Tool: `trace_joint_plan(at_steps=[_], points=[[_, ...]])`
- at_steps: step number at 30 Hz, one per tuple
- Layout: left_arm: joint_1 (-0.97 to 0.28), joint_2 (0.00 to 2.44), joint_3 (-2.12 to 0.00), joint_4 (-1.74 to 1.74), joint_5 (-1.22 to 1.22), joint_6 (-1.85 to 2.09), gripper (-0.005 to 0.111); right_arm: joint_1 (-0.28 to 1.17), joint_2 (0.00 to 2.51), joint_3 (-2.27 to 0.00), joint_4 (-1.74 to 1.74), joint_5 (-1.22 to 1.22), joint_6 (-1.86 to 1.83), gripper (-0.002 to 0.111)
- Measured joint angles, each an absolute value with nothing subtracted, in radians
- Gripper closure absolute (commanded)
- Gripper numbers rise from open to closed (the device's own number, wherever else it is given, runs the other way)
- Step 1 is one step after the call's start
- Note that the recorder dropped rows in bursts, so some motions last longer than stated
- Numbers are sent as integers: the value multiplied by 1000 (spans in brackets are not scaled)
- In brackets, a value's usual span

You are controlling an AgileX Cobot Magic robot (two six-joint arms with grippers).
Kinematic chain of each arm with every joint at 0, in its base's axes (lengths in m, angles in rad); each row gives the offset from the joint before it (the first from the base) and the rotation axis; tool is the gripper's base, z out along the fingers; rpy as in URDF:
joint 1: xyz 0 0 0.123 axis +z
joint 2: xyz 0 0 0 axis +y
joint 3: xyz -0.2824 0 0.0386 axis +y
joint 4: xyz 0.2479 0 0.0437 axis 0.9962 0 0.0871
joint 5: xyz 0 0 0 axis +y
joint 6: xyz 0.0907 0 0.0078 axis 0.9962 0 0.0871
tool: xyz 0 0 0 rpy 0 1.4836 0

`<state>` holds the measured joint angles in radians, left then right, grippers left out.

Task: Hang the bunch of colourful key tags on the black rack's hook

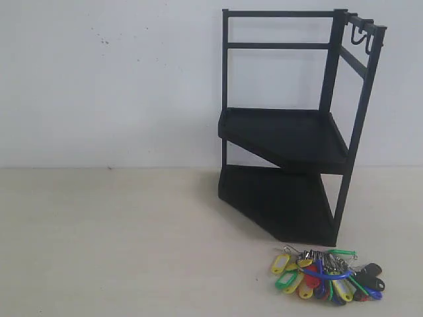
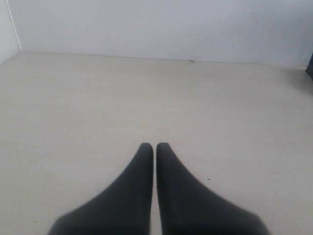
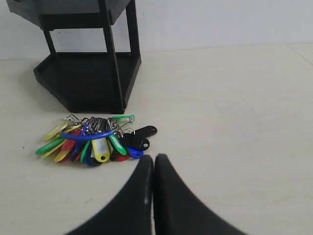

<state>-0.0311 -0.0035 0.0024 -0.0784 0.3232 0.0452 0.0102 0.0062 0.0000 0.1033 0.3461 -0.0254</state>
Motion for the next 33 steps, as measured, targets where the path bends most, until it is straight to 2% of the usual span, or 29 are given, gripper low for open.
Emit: trace_joint_plan(at_steps=[10, 16, 19, 26, 28, 31, 33], points=[[-31, -4, 2, -78, 323, 45, 102, 10, 6, 0, 103, 338, -27, 109], [-31, -4, 2, -78, 323, 45, 102, 10, 6, 0, 99, 220, -40, 109], [-31, -4, 2, -78, 323, 45, 102, 10, 6, 0, 97, 91, -38, 109], [-31, -4, 2, -78, 323, 45, 102, 10, 6, 0, 103, -448, 115, 109], [-31, -4, 2, -78, 323, 45, 102, 10, 4, -5, 103, -530, 125, 109], [-31, -4, 2, -78, 323, 45, 102, 10, 4, -104, 106, -392, 52, 109], [-31, -4, 2, -78, 323, 45, 102, 10, 26, -216, 106, -207, -47, 109]])
